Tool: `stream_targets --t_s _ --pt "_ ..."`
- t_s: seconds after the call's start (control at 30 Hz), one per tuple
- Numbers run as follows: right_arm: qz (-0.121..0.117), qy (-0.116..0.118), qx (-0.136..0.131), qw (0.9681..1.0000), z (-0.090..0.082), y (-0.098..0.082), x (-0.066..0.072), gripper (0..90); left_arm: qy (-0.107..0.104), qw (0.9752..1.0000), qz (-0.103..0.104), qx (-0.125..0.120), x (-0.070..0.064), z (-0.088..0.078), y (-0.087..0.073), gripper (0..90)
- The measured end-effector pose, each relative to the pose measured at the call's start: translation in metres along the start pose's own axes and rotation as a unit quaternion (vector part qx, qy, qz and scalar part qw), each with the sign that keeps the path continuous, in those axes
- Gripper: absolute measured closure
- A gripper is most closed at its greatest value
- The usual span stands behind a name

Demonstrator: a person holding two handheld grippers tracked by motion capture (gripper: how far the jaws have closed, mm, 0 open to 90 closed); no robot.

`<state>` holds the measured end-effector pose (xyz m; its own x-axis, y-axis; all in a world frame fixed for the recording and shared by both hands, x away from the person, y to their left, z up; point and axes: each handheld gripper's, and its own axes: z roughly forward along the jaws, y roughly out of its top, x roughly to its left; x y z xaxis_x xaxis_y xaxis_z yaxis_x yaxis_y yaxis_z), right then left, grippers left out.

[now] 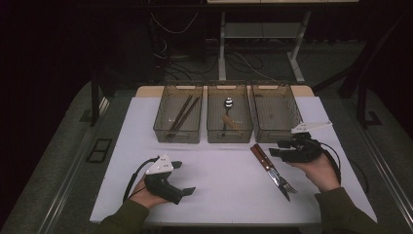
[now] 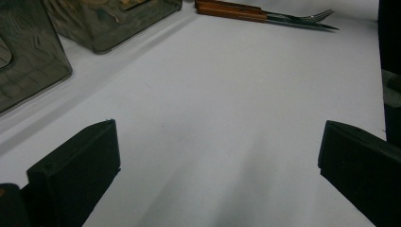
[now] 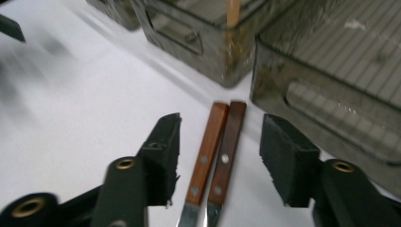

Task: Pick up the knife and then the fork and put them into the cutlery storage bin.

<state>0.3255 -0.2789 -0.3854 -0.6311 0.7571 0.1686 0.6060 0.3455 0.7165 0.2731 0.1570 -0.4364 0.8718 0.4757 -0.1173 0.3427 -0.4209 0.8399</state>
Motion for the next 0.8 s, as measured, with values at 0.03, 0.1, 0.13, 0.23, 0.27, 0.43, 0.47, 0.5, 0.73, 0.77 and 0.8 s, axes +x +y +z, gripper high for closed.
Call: stream_targets --t_s 0.03,0.1,0.13,0.23,0.27,0.43,0.47,0.5,0.73,0.77,0.8 --pt "0.001 -0.002 0.007 1.0 0.0 -0.001 0.0 55.5 0.0 1.0 0.0 0.0 0.0 0.0 0.0 0.0" --pt "0.003 -0.001 0.019 0.9998 0.001 -0.003 0.0 61.4 0.0 1.0 0.0 0.0 0.0 0.0 0.0 0.0" --pt "0.002 0.001 0.024 0.9997 0.002 -0.004 0.001 65.4 0.0 1.0 0.0 0.0 0.0 0.0 0.0 0.0" --pt "-0.004 0.004 0.041 0.9992 0.006 -0.009 0.004 75.7 0.0 1.0 0.001 0.001 0.0 0.0 0.0 0.0" --pt "-0.007 0.007 0.045 0.999 0.007 -0.01 0.005 78.8 0.001 1.0 0.0 -0.001 0.0 0.0 0.0 0.0" --pt "-0.021 0.019 0.073 0.9969 0.017 -0.02 0.015 89.0 0.002 1.0 -0.001 -0.001 0.0 0.0 -0.001 0.0" --pt "-0.023 0.019 0.077 0.9966 0.018 -0.022 0.016 89.5 0.002 1.0 0.0 -0.001 -0.001 0.0 -0.001 0.0" --pt "-0.024 0.021 0.082 0.9961 0.02 -0.024 0.018 89.7 0.002 1.0 0.0 -0.001 -0.001 0.0 -0.001 0.0" --pt "-0.043 0.032 0.115 0.9919 0.032 -0.035 0.03 89.8 0.001 1.0 0.001 -0.001 -0.001 0.0 -0.001 0.0" --pt "-0.043 0.032 0.12 0.9914 0.033 -0.036 0.032 89.8 0.002 1.0 0.001 0.0 -0.001 0.0 -0.001 0.0" --pt "-0.044 0.032 0.124 0.9908 0.034 -0.037 0.033 89.8 0.002 1.0 0.0 0.0 -0.001 0.0 -0.001 0.0"
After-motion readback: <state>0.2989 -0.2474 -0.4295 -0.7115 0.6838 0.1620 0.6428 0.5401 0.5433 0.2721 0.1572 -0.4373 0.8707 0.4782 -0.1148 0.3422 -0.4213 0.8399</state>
